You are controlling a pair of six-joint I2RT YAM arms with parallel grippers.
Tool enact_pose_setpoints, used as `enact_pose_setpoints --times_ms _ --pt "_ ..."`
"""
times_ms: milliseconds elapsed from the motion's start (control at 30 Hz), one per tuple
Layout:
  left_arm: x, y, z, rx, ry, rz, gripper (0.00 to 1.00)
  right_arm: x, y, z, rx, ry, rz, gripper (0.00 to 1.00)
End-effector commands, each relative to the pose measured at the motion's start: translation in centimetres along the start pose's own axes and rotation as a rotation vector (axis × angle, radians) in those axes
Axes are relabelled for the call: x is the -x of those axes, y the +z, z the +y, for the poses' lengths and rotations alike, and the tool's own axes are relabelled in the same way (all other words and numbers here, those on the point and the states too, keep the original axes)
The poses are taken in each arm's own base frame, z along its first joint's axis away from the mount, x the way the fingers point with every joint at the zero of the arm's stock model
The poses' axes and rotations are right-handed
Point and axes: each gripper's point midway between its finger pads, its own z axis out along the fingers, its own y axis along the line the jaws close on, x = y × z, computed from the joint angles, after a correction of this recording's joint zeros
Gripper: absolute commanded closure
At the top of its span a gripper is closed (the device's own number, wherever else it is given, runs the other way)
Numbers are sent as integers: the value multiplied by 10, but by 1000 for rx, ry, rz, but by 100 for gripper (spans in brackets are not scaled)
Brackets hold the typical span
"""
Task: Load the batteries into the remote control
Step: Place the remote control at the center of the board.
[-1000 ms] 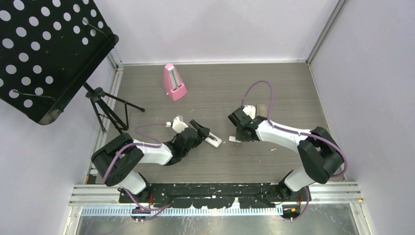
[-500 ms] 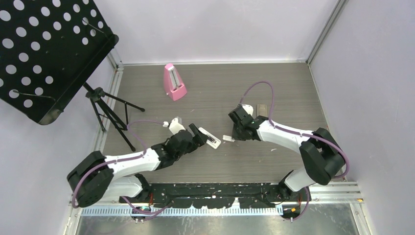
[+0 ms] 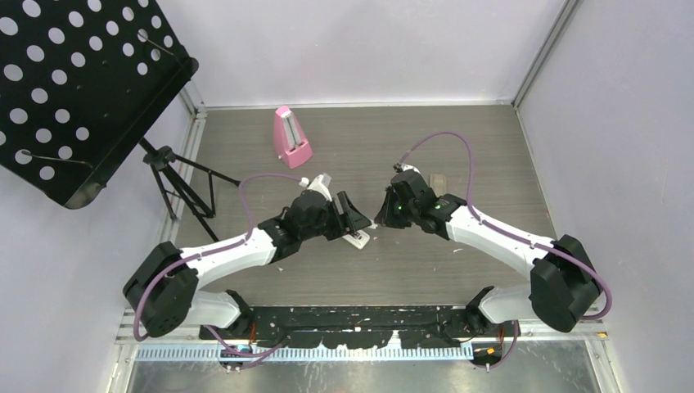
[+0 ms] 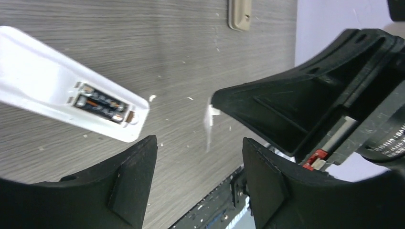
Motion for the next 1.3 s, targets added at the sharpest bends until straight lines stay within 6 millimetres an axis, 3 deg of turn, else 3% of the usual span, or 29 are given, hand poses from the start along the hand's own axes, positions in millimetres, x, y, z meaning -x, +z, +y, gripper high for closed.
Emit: enact_pose_setpoints --times_ms 0,67,200,367,433,567,667,800,967,1133,1267 --pt "4 -2 -49 -178 50 48 32 16 -17 30 117 -18 -31 99" --pt "3 1 -49 -178 48 58 37 17 -21 33 130 -17 -34 99" --pt "-2 6 -47 -172 36 87 69 18 -25 37 149 -14 -34 99" --pt "-3 9 -42 -162 31 100 100 19 -29 42 172 -16 -31 99" --pt "0 8 -40 -163 44 90 100 20 -32 42 172 -15 -36 95" --pt "7 0 -44 -224 230 85 100 26 -45 39 159 8 -59 41" --pt "3 -16 -57 -348 432 150 100 32 -67 49 230 -13 -88 28" --pt "0 -42 -84 -518 627 231 100 27 -109 81 476 -208 -115 26" --pt "-8 -78 -114 -745 790 303 100 12 -154 104 691 -431 -123 27" --pt "-9 -105 -126 -899 834 356 100 4 -181 108 767 -559 -126 27" --pt "-11 -117 -133 -961 843 383 100 -10 -195 117 876 -594 -73 35"
